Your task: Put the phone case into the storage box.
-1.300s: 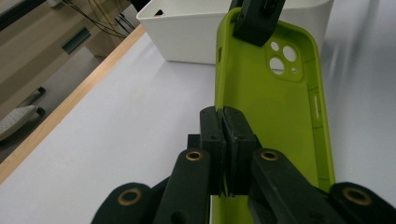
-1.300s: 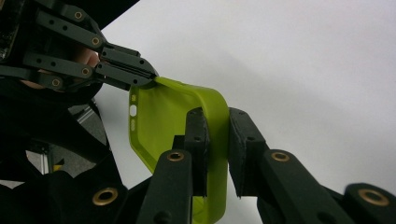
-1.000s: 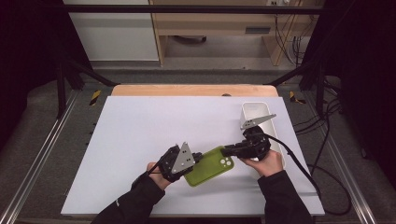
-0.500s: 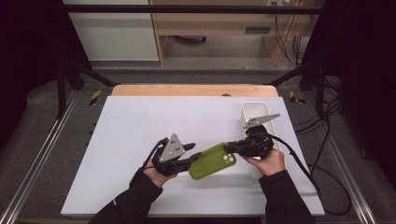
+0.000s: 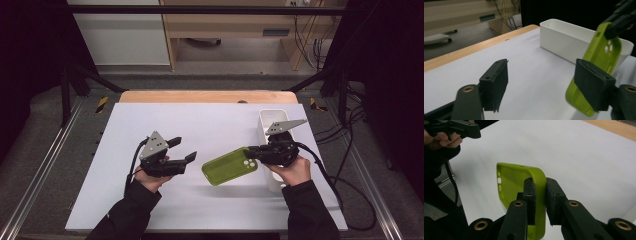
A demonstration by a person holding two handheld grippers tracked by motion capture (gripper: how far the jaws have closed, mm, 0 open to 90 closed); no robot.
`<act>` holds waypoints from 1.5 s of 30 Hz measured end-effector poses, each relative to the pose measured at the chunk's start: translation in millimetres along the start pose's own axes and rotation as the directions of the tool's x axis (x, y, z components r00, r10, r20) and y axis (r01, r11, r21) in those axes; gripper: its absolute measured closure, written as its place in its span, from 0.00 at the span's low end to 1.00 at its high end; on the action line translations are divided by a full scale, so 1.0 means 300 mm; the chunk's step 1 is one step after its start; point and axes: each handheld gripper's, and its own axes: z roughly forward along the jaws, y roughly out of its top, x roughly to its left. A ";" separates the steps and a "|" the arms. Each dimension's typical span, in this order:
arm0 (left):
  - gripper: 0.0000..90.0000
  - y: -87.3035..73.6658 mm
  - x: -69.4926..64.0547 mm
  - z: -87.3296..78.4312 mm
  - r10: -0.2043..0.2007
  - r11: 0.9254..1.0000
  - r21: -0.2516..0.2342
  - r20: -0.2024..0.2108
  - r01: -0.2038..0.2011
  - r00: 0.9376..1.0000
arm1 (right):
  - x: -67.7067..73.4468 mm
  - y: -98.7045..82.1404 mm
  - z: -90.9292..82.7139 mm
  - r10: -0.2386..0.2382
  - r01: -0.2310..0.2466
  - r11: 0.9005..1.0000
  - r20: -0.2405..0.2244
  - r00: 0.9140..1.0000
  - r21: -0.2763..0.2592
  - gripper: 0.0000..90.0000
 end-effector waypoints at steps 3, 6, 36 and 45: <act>0.17 -0.022 0.037 -0.027 -0.016 1.000 -0.012 -0.041 0.016 0.999 | 0.009 0.017 -0.020 -0.030 0.030 1.000 0.025 0.999 -0.007 0.89; 0.10 -0.033 0.058 -0.046 -0.038 0.999 -0.022 -0.055 0.037 0.998 | 0.015 0.026 -0.037 -0.053 0.054 0.998 0.049 0.997 -0.010 0.89; 0.02 -0.228 0.202 -0.184 -0.051 0.999 -0.016 -0.106 0.050 0.993 | 0.041 0.114 -0.156 -0.187 0.189 0.982 0.202 0.961 0.007 0.89; 0.01 -0.256 0.217 -0.189 -0.050 0.999 -0.004 -0.119 0.050 0.992 | 0.043 0.141 -0.193 -0.207 0.210 0.978 0.241 0.948 0.014 0.89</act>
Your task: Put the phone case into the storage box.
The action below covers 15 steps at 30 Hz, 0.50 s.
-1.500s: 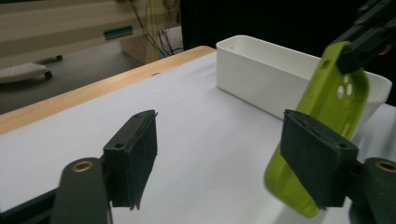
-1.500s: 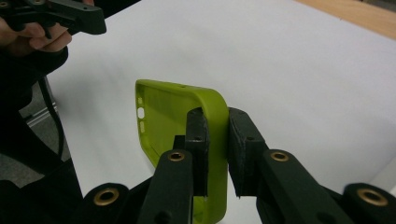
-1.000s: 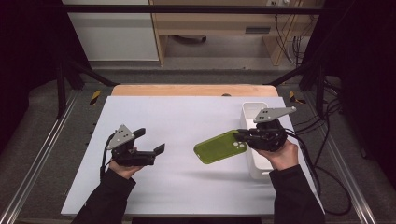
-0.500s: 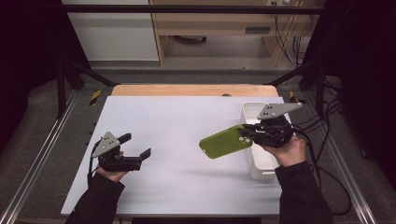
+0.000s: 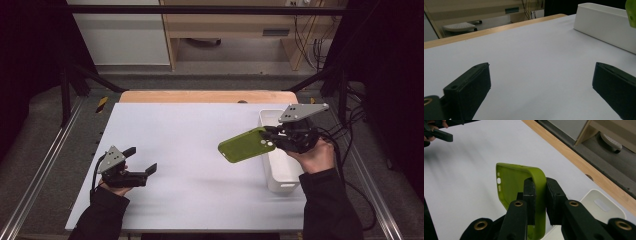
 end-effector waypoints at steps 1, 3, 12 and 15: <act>0.02 0.000 0.000 0.000 0.000 1.000 0.000 0.000 0.000 1.000 | 0.000 0.000 0.000 0.000 0.000 1.000 0.000 1.000 0.000 0.89; 0.02 -0.005 0.004 0.002 0.003 1.000 -0.005 -0.001 -0.003 1.000 | -0.006 0.006 -0.017 -0.006 0.006 1.000 0.009 1.000 -0.006 0.89; 0.02 -0.018 0.013 0.009 0.016 1.000 -0.016 -0.003 -0.016 1.000 | -0.018 0.032 -0.062 -0.031 0.031 0.999 0.042 0.999 -0.011 0.89; 0.02 -0.018 0.016 0.010 0.007 1.000 -0.013 -0.007 -0.007 1.000 | -0.023 0.042 -0.071 -0.041 0.041 0.999 0.055 0.998 -0.011 0.89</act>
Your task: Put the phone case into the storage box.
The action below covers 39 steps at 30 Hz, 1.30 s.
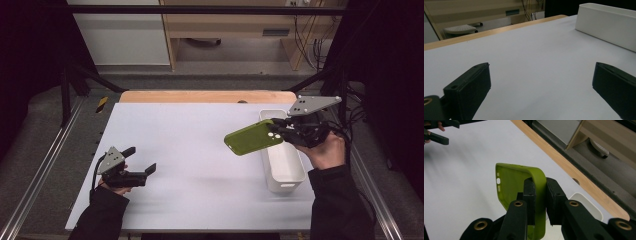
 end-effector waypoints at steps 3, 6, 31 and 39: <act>0.02 -0.003 0.001 0.002 -0.004 1.000 0.007 -0.001 0.004 1.000 | -0.008 0.009 -0.002 -0.007 0.007 1.000 0.012 1.000 0.007 0.89; 0.02 -0.004 0.003 0.004 -0.008 1.000 0.010 0.000 0.008 1.000 | -0.016 0.015 0.000 -0.022 0.021 1.000 0.028 0.999 0.014 0.89; 0.02 -0.010 0.010 0.005 -0.012 1.000 0.020 -0.007 0.013 1.000 | -0.062 0.063 -0.025 -0.169 0.164 0.985 0.148 0.975 0.045 0.88; 0.01 -0.010 0.008 0.006 -0.004 1.000 0.024 -0.006 0.004 1.000 | -0.090 0.067 -0.026 -0.192 0.182 0.981 0.186 0.964 0.071 0.88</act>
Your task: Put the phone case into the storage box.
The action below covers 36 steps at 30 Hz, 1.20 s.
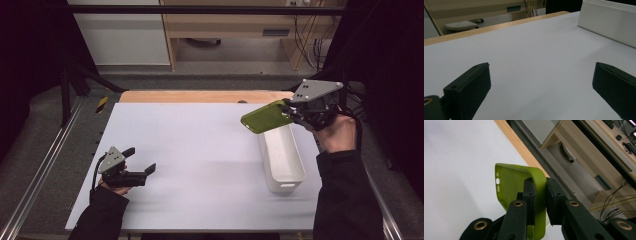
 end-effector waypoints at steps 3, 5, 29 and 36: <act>0.02 0.000 0.000 0.001 0.000 1.000 0.001 0.000 0.000 1.000 | -0.010 -0.003 0.000 -0.006 0.006 1.000 0.011 1.000 0.006 0.88; 0.02 0.000 0.001 0.001 0.000 1.000 0.001 0.000 0.000 1.000 | -0.017 -0.006 -0.001 -0.008 0.008 1.000 0.019 1.000 0.011 0.88; 0.02 -0.002 -0.003 0.004 0.009 1.000 0.007 0.002 -0.009 1.000 | -0.059 -0.032 0.049 -0.122 0.116 0.988 0.053 0.991 0.102 0.88; 0.02 -0.003 -0.003 0.006 0.012 1.000 0.009 0.005 -0.012 1.000 | -0.075 -0.046 0.066 -0.153 0.144 0.981 0.056 0.987 0.132 0.88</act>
